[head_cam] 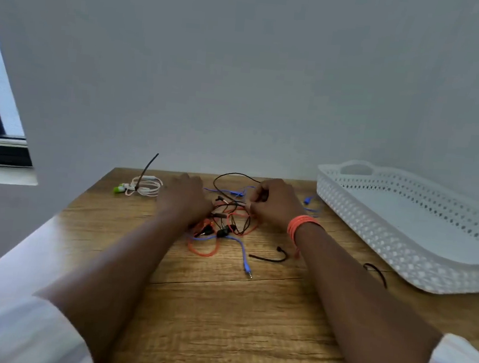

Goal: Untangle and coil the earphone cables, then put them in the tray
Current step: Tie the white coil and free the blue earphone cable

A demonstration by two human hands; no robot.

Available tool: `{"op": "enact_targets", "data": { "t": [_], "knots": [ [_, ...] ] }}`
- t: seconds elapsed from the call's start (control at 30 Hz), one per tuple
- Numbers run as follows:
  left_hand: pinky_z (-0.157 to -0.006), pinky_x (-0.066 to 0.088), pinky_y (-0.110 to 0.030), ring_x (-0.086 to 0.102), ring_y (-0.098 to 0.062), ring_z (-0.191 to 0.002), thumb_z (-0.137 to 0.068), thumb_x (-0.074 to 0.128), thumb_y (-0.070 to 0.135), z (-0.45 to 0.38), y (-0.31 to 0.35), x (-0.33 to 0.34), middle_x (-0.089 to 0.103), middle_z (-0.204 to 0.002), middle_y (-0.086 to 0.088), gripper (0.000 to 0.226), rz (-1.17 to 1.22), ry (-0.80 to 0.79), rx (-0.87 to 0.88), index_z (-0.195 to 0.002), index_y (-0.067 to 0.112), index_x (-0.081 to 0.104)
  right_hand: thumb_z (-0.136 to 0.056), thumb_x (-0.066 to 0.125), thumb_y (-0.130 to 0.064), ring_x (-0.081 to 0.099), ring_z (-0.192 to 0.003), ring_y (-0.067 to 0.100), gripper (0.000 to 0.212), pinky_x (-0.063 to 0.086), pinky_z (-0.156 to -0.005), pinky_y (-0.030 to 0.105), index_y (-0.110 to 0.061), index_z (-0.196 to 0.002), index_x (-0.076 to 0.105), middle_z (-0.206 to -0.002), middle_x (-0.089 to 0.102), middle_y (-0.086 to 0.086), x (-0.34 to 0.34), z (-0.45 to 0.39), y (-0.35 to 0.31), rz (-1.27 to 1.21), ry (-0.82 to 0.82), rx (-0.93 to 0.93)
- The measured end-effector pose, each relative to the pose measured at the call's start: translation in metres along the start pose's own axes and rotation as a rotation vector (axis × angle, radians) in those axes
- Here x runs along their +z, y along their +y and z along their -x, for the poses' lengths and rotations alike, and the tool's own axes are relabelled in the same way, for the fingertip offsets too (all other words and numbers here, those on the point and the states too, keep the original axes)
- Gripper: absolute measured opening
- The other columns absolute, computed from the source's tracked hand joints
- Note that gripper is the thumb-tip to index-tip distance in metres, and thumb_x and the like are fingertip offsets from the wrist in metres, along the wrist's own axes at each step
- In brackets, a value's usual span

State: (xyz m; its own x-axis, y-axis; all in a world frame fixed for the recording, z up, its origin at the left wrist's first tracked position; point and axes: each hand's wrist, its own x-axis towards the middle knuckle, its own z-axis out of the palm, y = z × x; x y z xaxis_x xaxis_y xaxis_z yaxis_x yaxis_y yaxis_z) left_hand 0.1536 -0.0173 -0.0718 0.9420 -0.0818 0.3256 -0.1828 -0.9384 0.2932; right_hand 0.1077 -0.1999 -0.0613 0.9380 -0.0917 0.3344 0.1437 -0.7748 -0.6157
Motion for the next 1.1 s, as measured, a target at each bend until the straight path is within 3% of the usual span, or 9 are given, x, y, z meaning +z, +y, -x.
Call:
{"op": "enact_targets", "data": {
  "t": [0.07,0.23,0.47,0.57,0.67,0.77,0.83,1.0,1.1],
  "knots": [
    [-0.099,0.041,-0.044,0.047,-0.034,-0.126,-0.085,0.059,0.045,0.0,-0.006,0.001,0.05,-0.135,-0.013,0.056,-0.046,0.049,-0.089,-0.131,0.014,0.053,-0.072,0.071,-0.004,0.061,-0.072,0.012,0.015,0.048,-0.069,0.023,-0.017,-0.069,0.064,-0.07,0.061,-0.008,-0.001,0.0,-0.001,0.017,-0.019,-0.008],
    [-0.084,0.043,-0.035,0.061,-0.029,-0.108,-0.086,0.063,0.032,0.0,-0.03,-0.015,0.071,-0.108,-0.005,0.01,0.011,0.089,-0.056,-0.091,0.026,0.069,-0.076,0.068,-0.009,0.066,-0.081,0.018,0.003,0.056,-0.074,0.032,-0.012,-0.076,0.069,-0.08,0.067,0.001,0.003,-0.009,-0.004,0.065,0.05,-0.074],
    [-0.096,0.04,-0.041,0.053,-0.028,-0.118,-0.086,0.062,0.054,0.003,-0.028,-0.02,0.063,-0.119,-0.005,0.032,-0.071,-0.043,0.034,-0.1,0.026,0.065,-0.081,0.07,-0.012,0.065,-0.073,0.016,0.005,0.047,-0.062,0.023,-0.013,-0.076,0.069,-0.076,0.068,0.001,-0.004,-0.001,-0.015,0.042,0.073,-0.125],
    [-0.085,0.049,-0.034,0.06,-0.024,-0.1,-0.083,0.069,0.047,0.003,-0.039,-0.023,0.068,-0.107,-0.006,0.027,0.084,-0.175,0.048,-0.09,0.022,0.062,-0.075,0.077,-0.012,0.06,-0.063,0.008,0.009,0.042,-0.056,0.016,-0.01,-0.073,0.069,-0.067,0.065,-0.002,-0.013,0.01,-0.032,0.038,-0.025,-0.186],
    [-0.083,0.051,-0.036,0.062,-0.022,-0.092,-0.081,0.071,0.044,0.005,-0.038,-0.032,0.069,-0.095,-0.002,0.022,0.069,-0.19,0.077,-0.078,0.025,0.06,-0.073,0.08,-0.017,0.055,-0.054,0.01,0.019,0.046,-0.057,0.024,-0.001,-0.072,0.07,-0.06,0.064,0.002,-0.031,0.022,-0.057,0.108,-0.218,-0.198],
    [-0.081,0.052,-0.036,0.061,-0.019,-0.088,-0.08,0.072,0.042,0.008,-0.033,-0.034,0.066,-0.09,0.002,0.019,0.043,-0.166,0.117,-0.08,0.025,0.063,-0.076,0.078,-0.039,0.056,-0.05,0.014,0.032,0.042,-0.049,0.022,-0.008,-0.068,0.071,-0.059,0.068,0.002,-0.043,0.039,-0.069,0.226,-0.522,-0.054],
    [-0.071,0.049,-0.03,0.061,-0.017,-0.083,-0.082,0.071,0.037,0.012,-0.03,-0.034,0.067,-0.09,0.002,0.015,0.043,-0.186,0.14,-0.084,0.023,0.066,-0.075,0.079,-0.04,0.058,-0.046,0.015,0.033,0.044,-0.046,0.02,-0.011,-0.065,0.069,-0.061,0.069,0.003,-0.039,0.05,-0.066,0.29,-0.635,0.034],
    [-0.065,0.041,-0.029,0.057,-0.019,-0.079,-0.085,0.069,0.037,0.019,-0.03,-0.039,0.063,-0.082,0.001,0.021,0.152,-0.169,0.186,-0.079,0.02,0.059,-0.06,0.088,-0.045,0.058,-0.053,0.017,0.048,0.054,-0.057,0.031,-0.006,-0.083,0.072,-0.061,0.067,0.0,-0.035,0.057,-0.056,0.273,-0.669,0.046],
    [-0.061,0.035,-0.029,0.053,-0.019,-0.076,-0.09,0.064,0.036,0.031,-0.025,-0.049,0.056,-0.074,0.002,0.026,0.306,-0.124,0.23,-0.077,0.015,0.055,-0.069,0.085,-0.033,0.055,-0.051,0.005,0.024,0.046,-0.054,0.02,-0.013,-0.078,0.074,-0.056,0.065,-0.009,-0.038,0.055,-0.053,0.269,-0.661,-0.06]
  ]
}}
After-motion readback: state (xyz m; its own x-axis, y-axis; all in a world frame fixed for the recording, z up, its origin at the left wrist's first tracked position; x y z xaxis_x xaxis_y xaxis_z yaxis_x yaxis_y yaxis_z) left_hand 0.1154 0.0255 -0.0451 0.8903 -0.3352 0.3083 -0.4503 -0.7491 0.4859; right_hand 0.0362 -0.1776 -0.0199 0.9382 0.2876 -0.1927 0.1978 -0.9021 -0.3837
